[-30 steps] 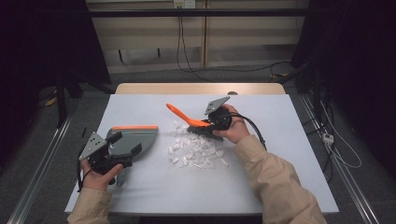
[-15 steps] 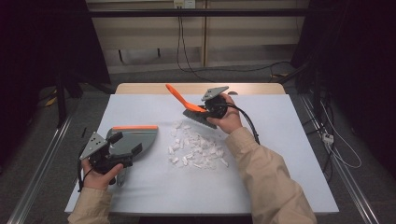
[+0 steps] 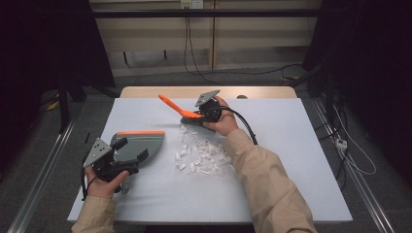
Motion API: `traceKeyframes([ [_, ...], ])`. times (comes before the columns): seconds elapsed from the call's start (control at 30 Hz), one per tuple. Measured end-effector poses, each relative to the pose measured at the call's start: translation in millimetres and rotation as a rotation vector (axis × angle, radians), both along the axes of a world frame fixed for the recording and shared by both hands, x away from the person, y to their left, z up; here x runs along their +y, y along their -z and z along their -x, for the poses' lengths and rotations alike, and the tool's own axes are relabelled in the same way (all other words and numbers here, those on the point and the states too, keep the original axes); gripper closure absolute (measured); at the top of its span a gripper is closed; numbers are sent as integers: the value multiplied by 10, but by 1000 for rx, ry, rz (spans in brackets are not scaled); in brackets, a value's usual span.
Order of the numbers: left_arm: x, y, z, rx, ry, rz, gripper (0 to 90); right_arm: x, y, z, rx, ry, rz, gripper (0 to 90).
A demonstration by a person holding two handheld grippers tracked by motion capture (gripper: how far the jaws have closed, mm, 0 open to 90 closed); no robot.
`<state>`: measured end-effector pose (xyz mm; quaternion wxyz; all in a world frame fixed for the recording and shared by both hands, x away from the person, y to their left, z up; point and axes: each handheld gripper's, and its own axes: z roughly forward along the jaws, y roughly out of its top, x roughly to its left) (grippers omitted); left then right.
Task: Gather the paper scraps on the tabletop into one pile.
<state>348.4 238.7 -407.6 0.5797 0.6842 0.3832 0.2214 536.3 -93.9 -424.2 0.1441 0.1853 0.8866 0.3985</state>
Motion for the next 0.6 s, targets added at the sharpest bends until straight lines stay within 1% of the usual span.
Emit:
traceKeyframes([
  [0.1,-2,11,2,3,4,-8,62,-29,-18,81,19,-51,-5,716],
  [0.27,1,23,5,4,6,-14,62,-78,-38,303,14,-121,22,715],
  [0.3,0,24,7,5,8,-16,62,-99,-43,348,23,-136,22,715],
  [0.33,-1,24,10,5,8,-17,62,-118,-48,389,15,-148,28,715],
  [0.4,-4,23,16,5,13,-19,62,-170,-65,466,31,-166,33,716],
  [0.43,2,21,18,3,13,-25,62,-196,-72,503,31,-173,38,716],
  [0.47,3,20,19,3,14,-22,62,-218,-83,539,36,-172,44,716],
  [0.5,6,17,19,3,15,-22,62,-242,-94,571,41,-182,46,716],
  [0.53,4,16,20,2,13,-17,62,-263,-107,605,43,-182,41,716],
  [0.6,3,16,17,2,16,-16,62,-306,-143,653,27,-169,37,716],
])
